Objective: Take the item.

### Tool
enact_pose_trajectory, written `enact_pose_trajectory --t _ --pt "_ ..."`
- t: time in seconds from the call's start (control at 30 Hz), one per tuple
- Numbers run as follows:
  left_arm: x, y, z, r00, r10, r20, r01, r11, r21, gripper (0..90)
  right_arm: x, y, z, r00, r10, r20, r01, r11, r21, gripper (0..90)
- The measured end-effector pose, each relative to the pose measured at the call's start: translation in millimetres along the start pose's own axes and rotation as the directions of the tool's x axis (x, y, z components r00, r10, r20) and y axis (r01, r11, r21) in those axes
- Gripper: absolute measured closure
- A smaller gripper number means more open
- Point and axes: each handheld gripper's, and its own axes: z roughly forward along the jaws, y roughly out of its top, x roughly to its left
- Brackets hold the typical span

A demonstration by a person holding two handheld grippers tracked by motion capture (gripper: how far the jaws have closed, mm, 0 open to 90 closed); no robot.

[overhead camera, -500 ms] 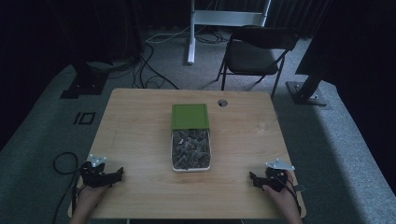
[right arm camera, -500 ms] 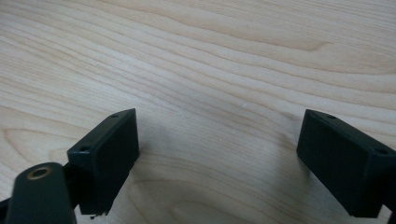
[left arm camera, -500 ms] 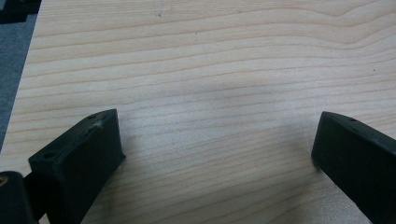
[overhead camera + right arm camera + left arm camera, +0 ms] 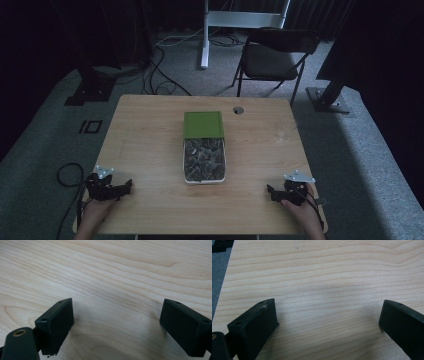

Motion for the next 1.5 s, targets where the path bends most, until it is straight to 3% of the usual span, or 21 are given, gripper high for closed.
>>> enact_pose_trajectory --t 0.43,0.97,1.5 --pt "0.0 0.0 0.0 1.0000 0.000 0.000 0.000 1.0000 0.000 2.3 1.6 0.0 -0.1 0.9998 0.017 0.014 -0.017 1.000 -0.002 12.0" --pt "0.0 0.0 0.0 1.0000 0.000 0.000 0.000 1.0000 0.000 2.3 9.3 9.7 -5.5 0.9983 0.058 -0.003 -0.058 0.998 -0.011 13.1" --pt "0.0 0.0 0.0 1.0000 0.000 0.000 0.000 1.0000 0.000 2.3 12.1 27.6 -23.9 0.9993 0.035 0.012 -0.035 0.997 -0.066 13.6"
